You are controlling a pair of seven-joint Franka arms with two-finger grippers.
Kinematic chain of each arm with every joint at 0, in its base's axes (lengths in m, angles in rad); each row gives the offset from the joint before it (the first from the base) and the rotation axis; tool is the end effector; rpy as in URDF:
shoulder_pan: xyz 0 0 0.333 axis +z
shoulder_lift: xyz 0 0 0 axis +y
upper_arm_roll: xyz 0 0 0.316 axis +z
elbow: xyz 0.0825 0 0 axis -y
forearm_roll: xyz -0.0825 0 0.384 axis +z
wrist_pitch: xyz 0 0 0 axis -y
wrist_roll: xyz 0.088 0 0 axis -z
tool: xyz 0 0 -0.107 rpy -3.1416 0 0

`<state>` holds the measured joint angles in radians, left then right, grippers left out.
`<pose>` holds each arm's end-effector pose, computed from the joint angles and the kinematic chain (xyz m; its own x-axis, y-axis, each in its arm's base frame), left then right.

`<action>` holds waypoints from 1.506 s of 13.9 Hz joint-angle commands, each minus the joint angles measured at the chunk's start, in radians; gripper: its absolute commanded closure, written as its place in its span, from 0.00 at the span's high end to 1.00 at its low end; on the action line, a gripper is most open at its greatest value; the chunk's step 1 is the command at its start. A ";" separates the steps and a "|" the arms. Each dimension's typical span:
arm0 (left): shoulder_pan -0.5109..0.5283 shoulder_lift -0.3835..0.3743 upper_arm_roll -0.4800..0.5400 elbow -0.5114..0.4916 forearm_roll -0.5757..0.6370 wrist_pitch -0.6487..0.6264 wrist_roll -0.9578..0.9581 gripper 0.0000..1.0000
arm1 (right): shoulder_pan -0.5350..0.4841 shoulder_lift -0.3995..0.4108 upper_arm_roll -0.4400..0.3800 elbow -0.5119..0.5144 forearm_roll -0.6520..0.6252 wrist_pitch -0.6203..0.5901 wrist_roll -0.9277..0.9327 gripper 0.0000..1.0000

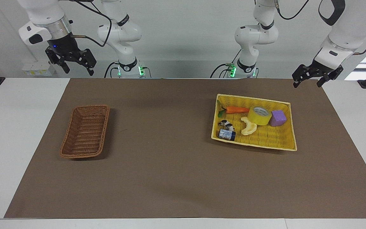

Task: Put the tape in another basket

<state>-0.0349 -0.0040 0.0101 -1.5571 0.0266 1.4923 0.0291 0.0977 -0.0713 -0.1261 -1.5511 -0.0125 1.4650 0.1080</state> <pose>0.5450 -0.0105 0.6265 0.9968 -0.0517 -0.0615 -0.0533 -0.9983 -0.0248 0.5210 -0.0190 0.6625 0.9905 -0.1368 -0.0149 -0.1368 -0.9906 0.0051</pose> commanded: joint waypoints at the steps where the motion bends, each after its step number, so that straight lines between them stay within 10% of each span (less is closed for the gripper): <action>1: 0.006 -0.016 0.001 -0.026 -0.008 0.009 0.015 1.00 | -0.006 -0.005 0.002 0.005 0.006 -0.014 -0.011 1.00; 21: 0.006 -0.039 0.005 -0.216 -0.008 0.192 0.100 1.00 | -0.006 -0.005 0.002 0.005 0.006 -0.014 -0.011 1.00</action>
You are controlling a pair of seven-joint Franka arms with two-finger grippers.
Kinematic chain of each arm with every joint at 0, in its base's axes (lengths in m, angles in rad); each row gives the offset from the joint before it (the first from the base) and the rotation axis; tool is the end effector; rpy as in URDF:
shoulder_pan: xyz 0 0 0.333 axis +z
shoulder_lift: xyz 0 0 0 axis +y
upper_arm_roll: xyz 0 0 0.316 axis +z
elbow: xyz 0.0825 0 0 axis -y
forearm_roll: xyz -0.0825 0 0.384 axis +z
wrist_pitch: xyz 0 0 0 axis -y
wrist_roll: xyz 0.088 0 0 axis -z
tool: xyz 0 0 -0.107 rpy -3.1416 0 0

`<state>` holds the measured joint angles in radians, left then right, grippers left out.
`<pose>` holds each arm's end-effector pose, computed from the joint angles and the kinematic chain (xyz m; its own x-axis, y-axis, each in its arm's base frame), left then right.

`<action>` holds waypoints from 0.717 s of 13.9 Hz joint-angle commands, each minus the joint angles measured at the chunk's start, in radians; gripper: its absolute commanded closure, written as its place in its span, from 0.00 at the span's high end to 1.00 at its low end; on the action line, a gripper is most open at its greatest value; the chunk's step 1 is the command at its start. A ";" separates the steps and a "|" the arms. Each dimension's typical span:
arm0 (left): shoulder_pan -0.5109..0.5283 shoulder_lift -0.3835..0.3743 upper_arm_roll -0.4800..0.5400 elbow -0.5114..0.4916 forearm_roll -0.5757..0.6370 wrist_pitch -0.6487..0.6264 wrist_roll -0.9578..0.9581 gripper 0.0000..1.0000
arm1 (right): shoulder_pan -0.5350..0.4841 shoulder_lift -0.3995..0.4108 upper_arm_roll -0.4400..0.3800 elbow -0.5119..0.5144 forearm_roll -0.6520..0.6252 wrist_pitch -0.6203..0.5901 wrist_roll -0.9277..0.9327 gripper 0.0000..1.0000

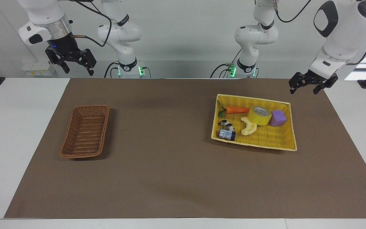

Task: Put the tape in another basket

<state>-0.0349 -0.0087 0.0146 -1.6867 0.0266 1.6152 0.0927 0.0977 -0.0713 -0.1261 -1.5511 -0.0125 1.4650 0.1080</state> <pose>0.5514 -0.0084 0.5784 0.9914 -0.1139 -0.0649 -0.1154 -0.9931 -0.0204 0.5210 -0.0190 0.6625 0.9905 -0.1368 -0.0149 -0.1368 -0.9906 0.0051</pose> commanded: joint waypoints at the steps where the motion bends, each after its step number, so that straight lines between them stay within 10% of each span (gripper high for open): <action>1: 0.006 -0.034 -0.001 -0.111 -0.008 0.090 0.044 1.00 | -0.006 -0.005 0.002 0.005 0.006 -0.014 -0.011 1.00; 10: 0.003 -0.016 -0.001 -0.318 -0.008 0.331 0.146 1.00 | -0.006 -0.005 0.002 0.005 0.006 -0.014 -0.011 1.00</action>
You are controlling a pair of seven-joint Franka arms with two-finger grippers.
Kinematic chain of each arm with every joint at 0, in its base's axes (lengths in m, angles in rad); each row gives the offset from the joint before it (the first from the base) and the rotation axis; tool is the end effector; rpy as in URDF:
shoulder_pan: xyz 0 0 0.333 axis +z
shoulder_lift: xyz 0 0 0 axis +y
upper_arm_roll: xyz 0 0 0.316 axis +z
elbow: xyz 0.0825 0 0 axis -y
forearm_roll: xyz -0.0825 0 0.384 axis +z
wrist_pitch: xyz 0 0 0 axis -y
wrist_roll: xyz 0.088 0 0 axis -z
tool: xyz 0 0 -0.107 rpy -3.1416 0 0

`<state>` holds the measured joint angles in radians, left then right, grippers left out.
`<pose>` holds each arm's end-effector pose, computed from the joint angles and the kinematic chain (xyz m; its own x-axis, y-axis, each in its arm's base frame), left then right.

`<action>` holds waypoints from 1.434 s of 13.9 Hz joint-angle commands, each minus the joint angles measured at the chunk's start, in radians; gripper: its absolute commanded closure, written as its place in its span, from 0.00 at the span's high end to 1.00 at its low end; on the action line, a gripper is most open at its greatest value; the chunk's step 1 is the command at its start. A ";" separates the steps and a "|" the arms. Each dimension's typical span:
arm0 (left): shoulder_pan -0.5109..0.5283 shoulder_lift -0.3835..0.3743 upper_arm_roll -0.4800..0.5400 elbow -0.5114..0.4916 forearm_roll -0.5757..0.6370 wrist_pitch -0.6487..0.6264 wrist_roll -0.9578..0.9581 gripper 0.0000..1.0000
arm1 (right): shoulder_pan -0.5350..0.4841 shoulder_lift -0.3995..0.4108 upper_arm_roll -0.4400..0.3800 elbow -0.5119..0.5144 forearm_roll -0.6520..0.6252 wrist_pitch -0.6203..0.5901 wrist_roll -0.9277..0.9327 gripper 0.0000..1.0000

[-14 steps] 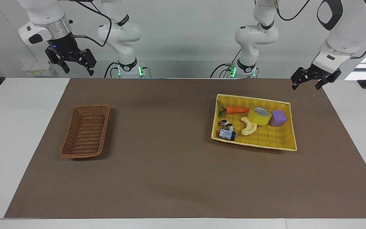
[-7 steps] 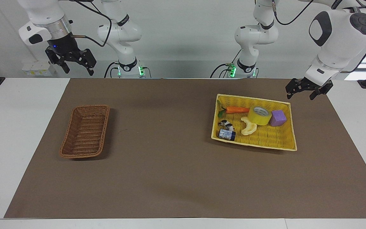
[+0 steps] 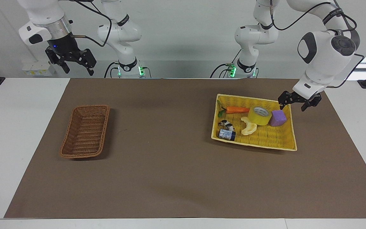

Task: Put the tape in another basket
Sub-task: 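Reach the left gripper over the tape roll in the yellow tray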

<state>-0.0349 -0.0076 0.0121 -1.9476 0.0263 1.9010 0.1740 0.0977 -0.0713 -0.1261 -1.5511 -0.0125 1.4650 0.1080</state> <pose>0.5517 -0.0107 0.4777 0.9781 -0.2038 -0.0427 -0.2047 -0.9787 -0.0173 0.5210 -0.0190 0.6625 0.9905 -0.1368 -0.0149 -0.1368 -0.9906 0.0051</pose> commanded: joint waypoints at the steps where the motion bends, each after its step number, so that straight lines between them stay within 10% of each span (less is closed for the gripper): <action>1: 0.003 -0.003 0.002 -0.079 -0.008 0.067 0.103 1.00 | -0.006 -0.005 0.002 0.005 0.006 -0.015 -0.011 1.00; 12: -0.065 0.051 -0.001 -0.307 -0.009 0.342 0.340 1.00 | -0.006 -0.005 0.002 0.005 0.006 -0.020 -0.011 1.00; 20: -0.049 0.037 -0.001 -0.263 -0.014 0.232 0.394 1.00 | -0.006 -0.007 0.002 0.005 0.006 -0.020 -0.016 1.00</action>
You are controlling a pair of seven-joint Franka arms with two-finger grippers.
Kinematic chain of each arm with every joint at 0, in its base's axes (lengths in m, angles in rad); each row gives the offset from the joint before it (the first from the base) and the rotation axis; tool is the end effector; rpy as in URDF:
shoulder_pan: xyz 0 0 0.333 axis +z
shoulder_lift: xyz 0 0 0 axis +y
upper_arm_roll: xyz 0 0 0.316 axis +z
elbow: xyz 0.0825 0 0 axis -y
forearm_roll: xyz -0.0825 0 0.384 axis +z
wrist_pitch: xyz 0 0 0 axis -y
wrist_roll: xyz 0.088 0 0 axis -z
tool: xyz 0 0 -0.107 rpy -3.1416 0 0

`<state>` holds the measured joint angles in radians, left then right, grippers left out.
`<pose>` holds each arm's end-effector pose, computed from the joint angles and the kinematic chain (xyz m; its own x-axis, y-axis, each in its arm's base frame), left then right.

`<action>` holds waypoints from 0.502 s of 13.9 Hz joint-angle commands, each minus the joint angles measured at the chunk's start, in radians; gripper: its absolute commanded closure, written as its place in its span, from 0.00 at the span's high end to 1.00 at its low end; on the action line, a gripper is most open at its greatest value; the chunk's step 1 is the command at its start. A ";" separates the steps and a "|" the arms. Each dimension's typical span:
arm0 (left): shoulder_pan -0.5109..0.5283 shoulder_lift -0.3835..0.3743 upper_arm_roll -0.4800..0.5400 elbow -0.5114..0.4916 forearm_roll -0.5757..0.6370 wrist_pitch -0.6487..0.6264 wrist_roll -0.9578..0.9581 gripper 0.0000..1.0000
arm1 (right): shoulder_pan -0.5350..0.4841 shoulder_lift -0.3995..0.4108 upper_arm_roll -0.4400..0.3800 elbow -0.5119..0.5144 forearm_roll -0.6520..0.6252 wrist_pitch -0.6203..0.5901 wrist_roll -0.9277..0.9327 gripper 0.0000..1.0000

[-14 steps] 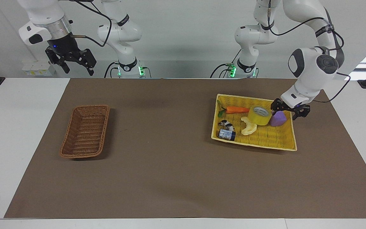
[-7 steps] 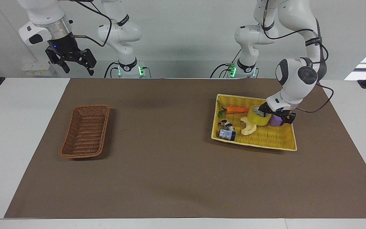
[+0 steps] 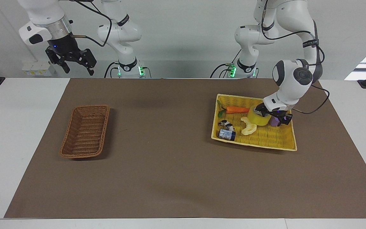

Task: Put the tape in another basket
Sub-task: 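Close the left gripper on the tape roll's rim and lift it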

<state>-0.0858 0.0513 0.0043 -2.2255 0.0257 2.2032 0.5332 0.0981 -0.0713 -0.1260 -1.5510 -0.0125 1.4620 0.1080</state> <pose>0.5226 -0.0418 0.3448 0.8050 -0.5887 -0.0735 -0.5889 -0.8079 0.0204 0.5206 -0.0188 0.6623 0.9905 -0.1363 -0.0178 -0.1363 -0.9907 0.0055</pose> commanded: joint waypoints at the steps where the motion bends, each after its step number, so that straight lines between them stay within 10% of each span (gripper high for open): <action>1: 0.001 -0.024 0.006 0.035 -0.019 -0.118 0.048 1.00 | -0.006 -0.007 0.002 0.005 0.006 -0.017 -0.017 1.00; 7: -0.011 -0.025 0.008 -0.008 -0.044 -0.077 0.094 1.00 | -0.006 -0.007 0.002 0.003 0.006 -0.017 -0.017 1.00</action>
<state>-0.0863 0.0339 0.0055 -2.2023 -0.0009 2.1025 0.6070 0.0981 -0.0713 -0.1260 -1.5508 -0.0125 1.4620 0.1080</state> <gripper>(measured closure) 0.000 0.000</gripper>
